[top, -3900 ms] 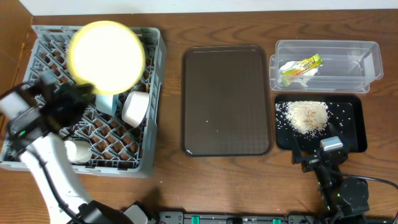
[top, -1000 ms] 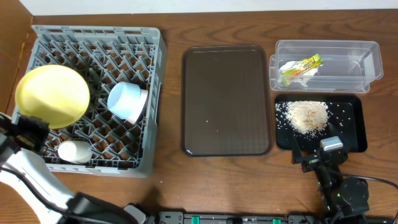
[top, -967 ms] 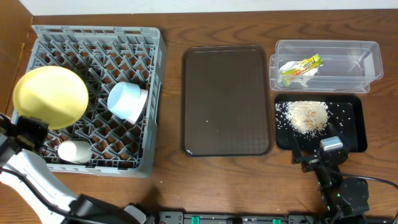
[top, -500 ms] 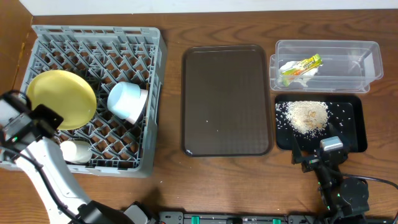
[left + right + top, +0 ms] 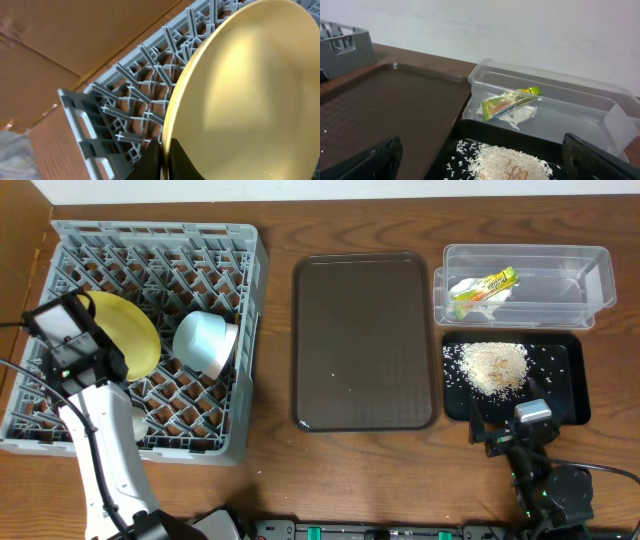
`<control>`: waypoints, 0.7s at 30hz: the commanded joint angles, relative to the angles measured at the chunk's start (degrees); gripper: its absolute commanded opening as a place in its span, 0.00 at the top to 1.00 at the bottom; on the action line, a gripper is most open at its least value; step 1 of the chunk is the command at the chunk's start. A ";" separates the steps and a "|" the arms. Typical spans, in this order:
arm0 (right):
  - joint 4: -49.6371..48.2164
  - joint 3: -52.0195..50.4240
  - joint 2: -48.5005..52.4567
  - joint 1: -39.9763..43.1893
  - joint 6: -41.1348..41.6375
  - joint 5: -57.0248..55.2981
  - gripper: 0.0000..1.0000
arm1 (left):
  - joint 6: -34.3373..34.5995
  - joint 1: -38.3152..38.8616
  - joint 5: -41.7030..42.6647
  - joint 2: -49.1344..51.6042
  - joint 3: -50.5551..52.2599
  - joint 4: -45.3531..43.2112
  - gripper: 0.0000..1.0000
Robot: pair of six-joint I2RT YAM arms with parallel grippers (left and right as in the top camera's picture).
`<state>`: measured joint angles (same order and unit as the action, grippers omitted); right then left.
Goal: Sort waste into correct bins and load items into the dishwasher
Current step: 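Lower the yellow plate upright into the rack's left slots, then release the yellow plate and pull the left gripper back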
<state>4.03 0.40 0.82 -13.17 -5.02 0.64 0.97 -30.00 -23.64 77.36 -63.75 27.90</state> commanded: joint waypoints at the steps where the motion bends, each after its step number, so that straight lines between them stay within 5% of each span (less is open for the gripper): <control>1: 0.24 -0.09 -0.11 0.42 0.24 0.26 0.01 | -2.91 1.01 -4.98 -0.24 -0.11 -1.01 0.92; 17: 0.24 -0.09 -0.11 0.42 0.24 0.26 0.01 | -3.45 1.05 -5.38 0.68 -0.11 -1.49 0.92; 21: 0.24 -0.09 -0.11 0.42 0.24 0.26 0.01 | 5.05 0.31 -5.33 0.66 -0.11 1.20 0.88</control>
<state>4.03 0.40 0.82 -13.17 -5.04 0.64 -0.97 -29.15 -27.64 77.54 -63.75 27.31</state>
